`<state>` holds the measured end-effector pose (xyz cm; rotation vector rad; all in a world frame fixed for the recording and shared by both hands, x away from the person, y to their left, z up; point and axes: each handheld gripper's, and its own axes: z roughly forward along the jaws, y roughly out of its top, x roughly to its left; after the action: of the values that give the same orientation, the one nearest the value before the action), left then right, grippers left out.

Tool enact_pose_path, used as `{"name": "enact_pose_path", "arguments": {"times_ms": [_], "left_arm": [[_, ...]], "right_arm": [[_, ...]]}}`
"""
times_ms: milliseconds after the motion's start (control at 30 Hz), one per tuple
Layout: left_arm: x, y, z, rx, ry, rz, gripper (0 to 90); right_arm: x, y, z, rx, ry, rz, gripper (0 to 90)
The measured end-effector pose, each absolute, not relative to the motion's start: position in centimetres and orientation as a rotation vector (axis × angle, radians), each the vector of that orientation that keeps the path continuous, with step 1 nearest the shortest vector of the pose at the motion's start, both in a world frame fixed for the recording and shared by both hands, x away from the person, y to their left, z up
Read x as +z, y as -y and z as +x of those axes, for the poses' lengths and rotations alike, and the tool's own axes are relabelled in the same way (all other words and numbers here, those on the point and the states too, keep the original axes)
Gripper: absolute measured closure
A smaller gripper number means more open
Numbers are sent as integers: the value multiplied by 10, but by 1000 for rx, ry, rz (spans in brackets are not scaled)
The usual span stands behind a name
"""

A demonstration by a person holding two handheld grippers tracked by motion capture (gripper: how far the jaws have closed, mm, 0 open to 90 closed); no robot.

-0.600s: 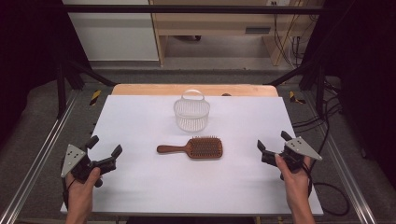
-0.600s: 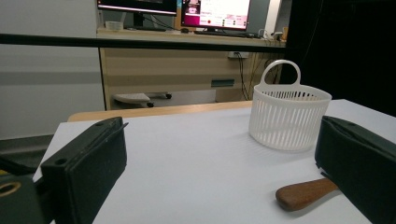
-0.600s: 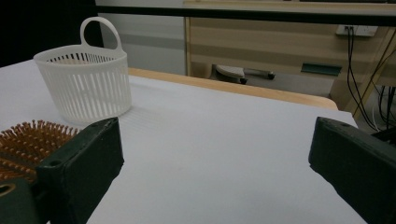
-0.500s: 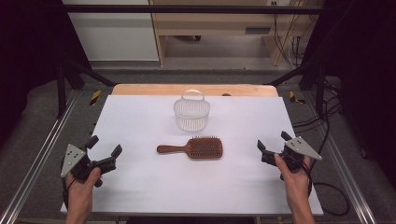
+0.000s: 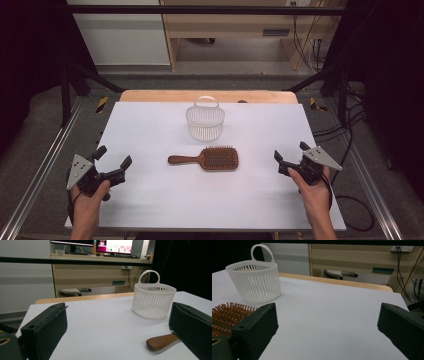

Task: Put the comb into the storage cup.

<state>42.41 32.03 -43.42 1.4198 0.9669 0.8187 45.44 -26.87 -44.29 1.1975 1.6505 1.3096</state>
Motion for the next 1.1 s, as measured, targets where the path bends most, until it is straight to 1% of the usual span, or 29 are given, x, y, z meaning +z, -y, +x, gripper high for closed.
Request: {"name": "enact_pose_path", "arguments": {"times_ms": [367, 600, 700, 800, 900, 1000, 1033, 1100], "left_arm": [[-434, -317, 423, 810, -959, 1437, 19], [-434, -315, 423, 807, -958, 1441, 19], [-434, -315, 423, 806, -957, 1444, 19], [-435, -315, 423, 806, -956, 1445, 19], [-435, -314, 423, 806, -955, 1446, 19], [-435, -314, 423, 807, -954, 1448, 19], [-435, -314, 423, 807, -952, 1449, 19], [-435, -314, 423, 806, -953, 1449, 19]], "right_arm": [[-444, 260, 454, 1305, -1687, 1210, 59], [-447, 249, 454, 1306, -1750, 1216, 95], [-448, 243, 453, 1303, -1785, 1223, 136], [-449, 238, 453, 1305, -1812, 1213, 153], [-449, 229, 451, 1300, -1849, 1198, 215], [-450, 226, 451, 1292, -1870, 1202, 238], [-451, 222, 451, 1292, -1894, 1198, 275], [-452, 220, 450, 1296, -1907, 1196, 315]]}}
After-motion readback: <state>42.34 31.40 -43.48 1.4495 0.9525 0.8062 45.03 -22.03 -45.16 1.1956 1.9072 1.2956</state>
